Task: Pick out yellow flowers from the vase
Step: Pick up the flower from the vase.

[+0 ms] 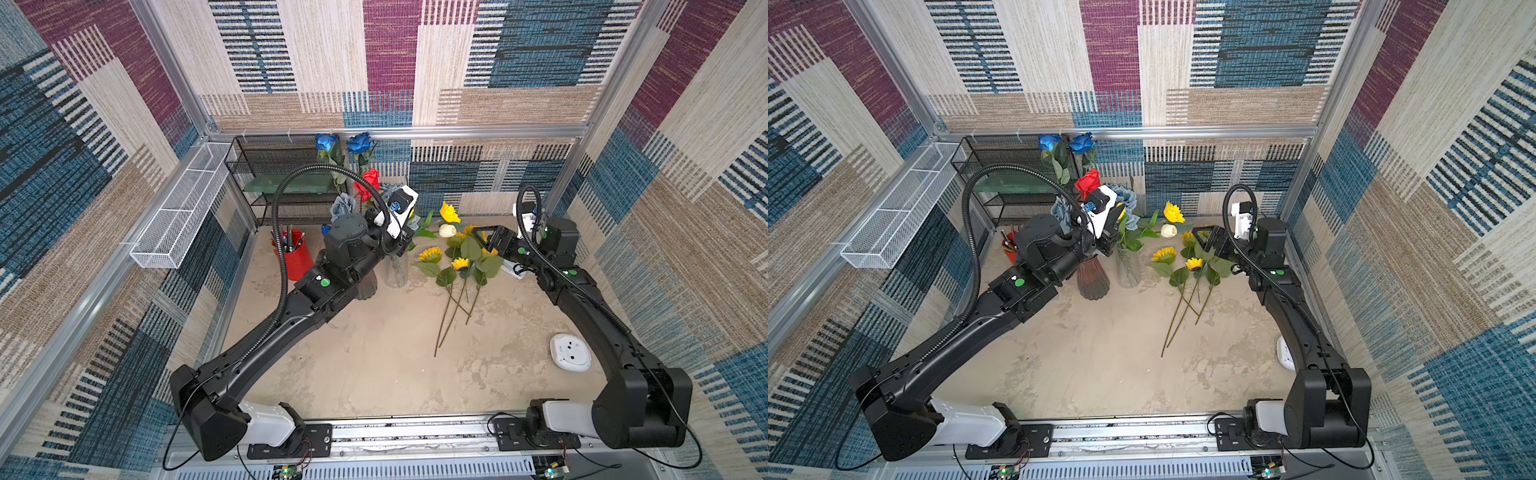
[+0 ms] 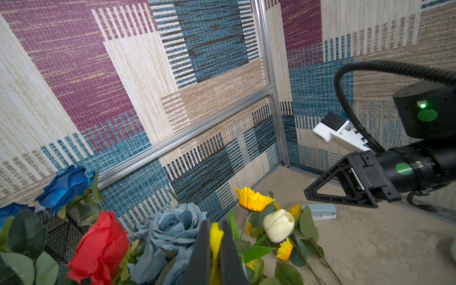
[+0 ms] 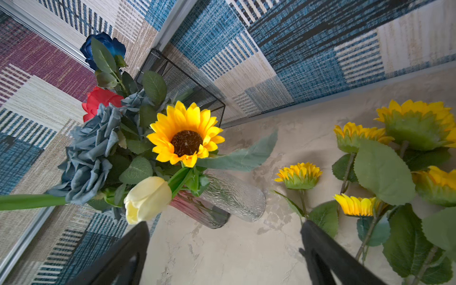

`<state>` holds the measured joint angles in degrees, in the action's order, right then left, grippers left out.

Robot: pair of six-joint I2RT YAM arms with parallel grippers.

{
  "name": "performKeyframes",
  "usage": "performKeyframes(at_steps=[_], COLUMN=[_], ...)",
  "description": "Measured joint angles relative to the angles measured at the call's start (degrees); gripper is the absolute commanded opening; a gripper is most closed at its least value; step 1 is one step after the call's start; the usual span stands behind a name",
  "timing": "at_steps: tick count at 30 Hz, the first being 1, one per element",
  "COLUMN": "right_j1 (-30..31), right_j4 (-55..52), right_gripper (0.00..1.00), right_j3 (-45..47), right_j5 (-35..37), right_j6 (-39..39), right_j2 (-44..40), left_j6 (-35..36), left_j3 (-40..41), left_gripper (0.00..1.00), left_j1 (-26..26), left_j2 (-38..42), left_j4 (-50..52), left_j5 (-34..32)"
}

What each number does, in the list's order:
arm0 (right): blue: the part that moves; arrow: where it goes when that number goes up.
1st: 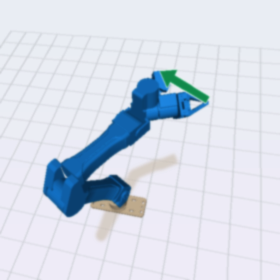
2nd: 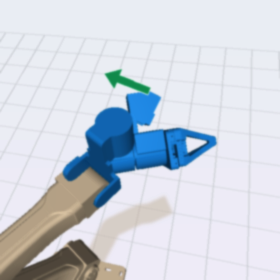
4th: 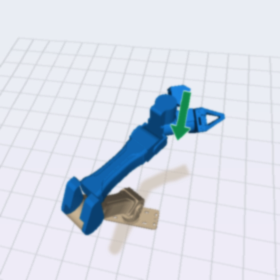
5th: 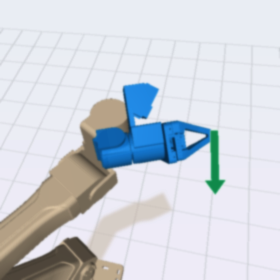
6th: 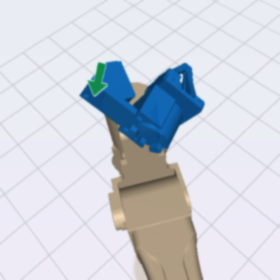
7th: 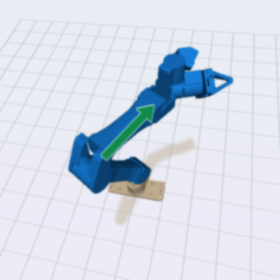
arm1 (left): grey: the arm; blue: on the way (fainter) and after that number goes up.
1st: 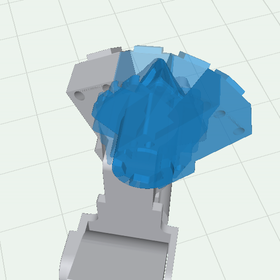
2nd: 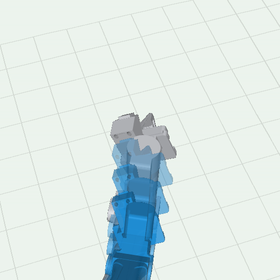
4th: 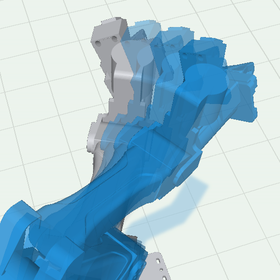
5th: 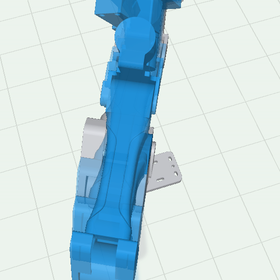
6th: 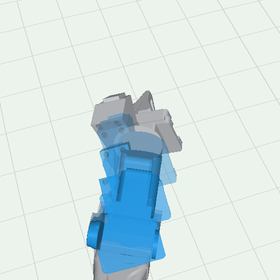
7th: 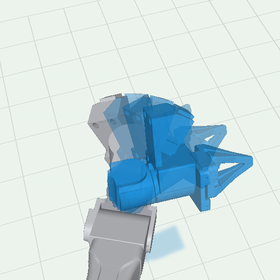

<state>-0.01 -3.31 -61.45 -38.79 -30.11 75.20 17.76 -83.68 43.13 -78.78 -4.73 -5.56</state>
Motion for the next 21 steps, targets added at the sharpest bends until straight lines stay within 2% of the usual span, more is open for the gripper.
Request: performKeyframes(at_steps=[14,21], right_j1=[1.44,7.91], right_j4=[0.94,2.62], right_gripper=[0.96,0.97], right_j3=[-0.7,-1.95], right_j5=[0.2,-1.01], right_j6=[1.7,8.92], right_j2=[-1.88,-6.25], left_j6=[-0.02,-1.07], left_j3=[-13.16,-20.59], left_gripper=[0.07,0.07], left_j1=[-0.42,-0.55], left_j2=[-0.31,-1.11], left_j4=[8.72,15.5], left_j5=[2.93,4.72])
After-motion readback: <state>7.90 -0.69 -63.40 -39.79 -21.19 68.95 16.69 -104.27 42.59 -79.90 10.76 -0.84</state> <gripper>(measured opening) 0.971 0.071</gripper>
